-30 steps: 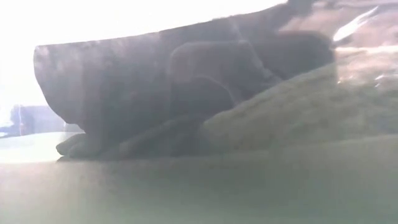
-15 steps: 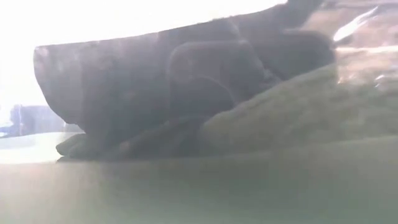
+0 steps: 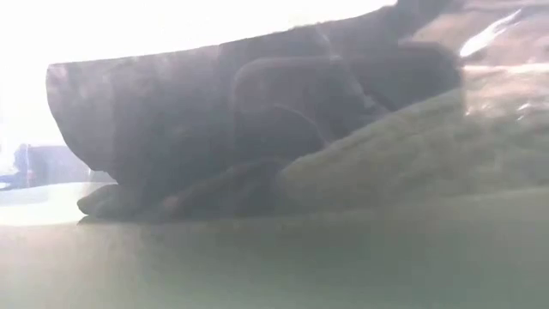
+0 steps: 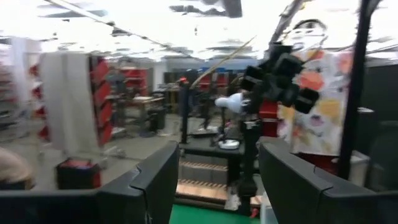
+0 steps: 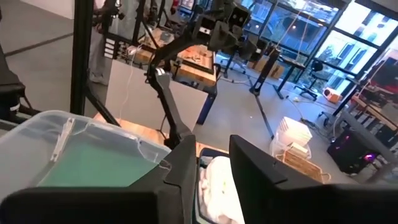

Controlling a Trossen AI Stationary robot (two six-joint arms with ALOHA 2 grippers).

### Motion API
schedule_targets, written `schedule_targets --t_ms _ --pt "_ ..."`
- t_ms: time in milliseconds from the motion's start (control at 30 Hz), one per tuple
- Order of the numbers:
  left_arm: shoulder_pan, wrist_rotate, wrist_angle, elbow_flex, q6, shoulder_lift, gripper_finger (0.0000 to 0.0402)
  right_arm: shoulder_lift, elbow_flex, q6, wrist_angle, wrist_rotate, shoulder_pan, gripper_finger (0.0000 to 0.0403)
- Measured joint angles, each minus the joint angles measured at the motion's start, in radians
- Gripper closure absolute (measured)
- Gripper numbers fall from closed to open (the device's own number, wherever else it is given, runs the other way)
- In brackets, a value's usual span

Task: Sort clothes
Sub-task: Return to Home Position

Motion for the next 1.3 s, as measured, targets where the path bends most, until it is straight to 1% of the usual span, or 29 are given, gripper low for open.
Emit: schedule_targets --t_ms 133,267,367,500,600,733,900,1033,1233,1300 --pt "0.0 0.063 0.151 -0.109 -0.046 0.0 0.0215 -0.032 -0.035 -0.024 -0.013 0.0 0.0 0.033" --pt "-0.004 0.066 0.286 -0.197 -0.121 -0.01 0.0237 -0.087 -0.12 -0.026 -0.039 -0.007 0.0 0.035" --pt "-0.022 0.065 0.39 -0.246 -0.186 -0.026 0.0254 -0.163 -0.215 -0.027 -0.024 -0.045 0.0 0.0364" --pt "-0.066 0.021 0.571 -0.308 -0.262 -0.039 0.0275 -0.295 -0.365 -0.032 0.028 -0.052 0.0 0.0382" --pt "-0.103 -0.04 0.669 -0.343 -0.262 -0.03 0.0283 -0.406 -0.487 -0.027 0.079 -0.054 0.0 0.0392" --pt "-0.138 -0.12 0.688 -0.365 -0.228 0.014 0.0285 -0.551 -0.65 -0.026 0.187 -0.073 0.0 0.0391" --pt "-0.193 -0.141 0.722 -0.365 -0.204 0.097 0.0285 -0.697 -0.828 0.0 0.261 -0.07 0.0 0.039" --pt "-0.242 -0.201 0.734 -0.354 -0.151 0.137 0.0285 -0.803 -0.948 0.026 0.301 -0.066 0.0 0.039" --pt "-0.289 -0.211 0.728 -0.327 -0.13 0.176 0.0285 -0.993 -1.122 0.052 0.379 -0.012 0.0 0.039" --pt "-0.299 -0.235 0.713 -0.327 -0.129 0.181 0.0285 -1.067 -1.181 0.057 0.405 0.004 0.0 0.039"
